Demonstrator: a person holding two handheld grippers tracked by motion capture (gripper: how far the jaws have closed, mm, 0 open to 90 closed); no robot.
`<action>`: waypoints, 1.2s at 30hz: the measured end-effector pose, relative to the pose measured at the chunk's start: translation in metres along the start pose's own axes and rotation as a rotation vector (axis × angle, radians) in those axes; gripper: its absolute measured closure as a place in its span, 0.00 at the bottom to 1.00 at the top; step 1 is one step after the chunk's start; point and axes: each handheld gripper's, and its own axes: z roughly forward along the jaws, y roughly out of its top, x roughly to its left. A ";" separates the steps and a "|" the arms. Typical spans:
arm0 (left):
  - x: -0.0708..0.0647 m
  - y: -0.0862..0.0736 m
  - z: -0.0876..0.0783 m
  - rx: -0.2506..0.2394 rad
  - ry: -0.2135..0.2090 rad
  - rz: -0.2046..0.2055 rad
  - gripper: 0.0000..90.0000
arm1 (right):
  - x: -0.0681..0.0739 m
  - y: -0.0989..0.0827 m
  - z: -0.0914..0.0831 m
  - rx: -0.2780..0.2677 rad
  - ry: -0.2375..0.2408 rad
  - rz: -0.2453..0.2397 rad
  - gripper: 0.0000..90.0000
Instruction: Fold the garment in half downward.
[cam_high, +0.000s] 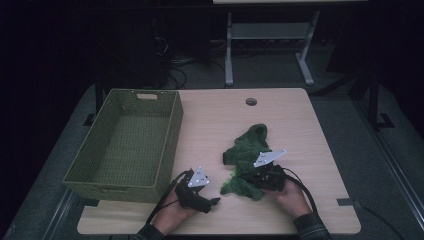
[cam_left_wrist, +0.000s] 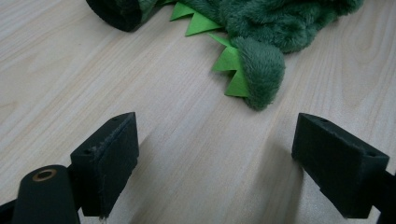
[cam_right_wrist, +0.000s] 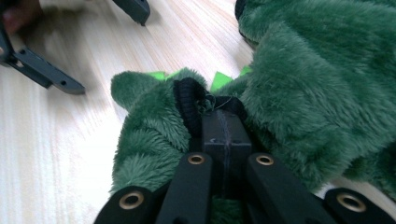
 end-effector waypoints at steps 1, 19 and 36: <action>0.000 0.000 0.000 0.000 0.000 -0.001 0.14 | 0.001 0.000 0.000 0.005 -0.003 -0.002 1.00; 0.007 0.052 -0.015 -0.089 -0.142 0.024 0.47 | -0.012 0.011 -0.054 -0.211 -0.062 0.057 0.81; 0.002 0.123 0.035 -0.102 -0.288 0.173 0.92 | -0.036 0.010 -0.066 -0.212 -0.124 0.115 0.75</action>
